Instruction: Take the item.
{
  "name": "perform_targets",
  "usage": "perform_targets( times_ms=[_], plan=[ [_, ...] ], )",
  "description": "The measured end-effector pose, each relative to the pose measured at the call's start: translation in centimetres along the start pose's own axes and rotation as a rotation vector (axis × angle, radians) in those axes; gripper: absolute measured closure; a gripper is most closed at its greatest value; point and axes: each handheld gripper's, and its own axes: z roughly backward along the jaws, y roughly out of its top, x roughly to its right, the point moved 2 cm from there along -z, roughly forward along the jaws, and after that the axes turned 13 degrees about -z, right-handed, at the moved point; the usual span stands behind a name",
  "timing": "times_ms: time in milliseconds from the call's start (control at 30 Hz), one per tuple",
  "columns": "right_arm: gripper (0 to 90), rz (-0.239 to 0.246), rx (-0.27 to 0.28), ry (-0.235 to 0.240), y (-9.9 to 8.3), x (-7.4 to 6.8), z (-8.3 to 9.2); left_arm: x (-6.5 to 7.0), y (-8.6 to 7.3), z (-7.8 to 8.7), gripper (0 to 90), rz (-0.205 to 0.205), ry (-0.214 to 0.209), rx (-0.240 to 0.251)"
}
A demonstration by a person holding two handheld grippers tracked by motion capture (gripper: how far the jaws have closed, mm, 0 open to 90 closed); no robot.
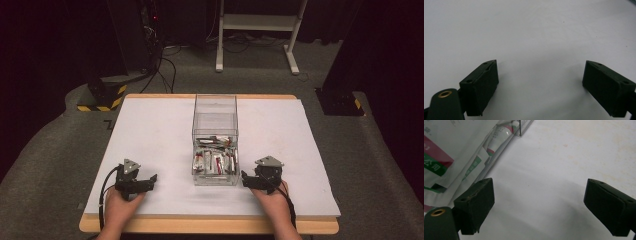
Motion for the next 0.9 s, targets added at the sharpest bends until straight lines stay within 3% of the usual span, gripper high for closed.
perform_targets(
  times_ms=[633,900],
  plan=[
    [12.7,0.028,0.062,0.014,0.8,0.0,1.3,0.0,0.0,0.0,13.5,0.002,-0.001,0.0],
    [13.6,0.011,0.099,0.03,1.3,-0.1,2.3,0.0,0.0,0.0,13.5,0.0,0.0,0.0]
  ],
)
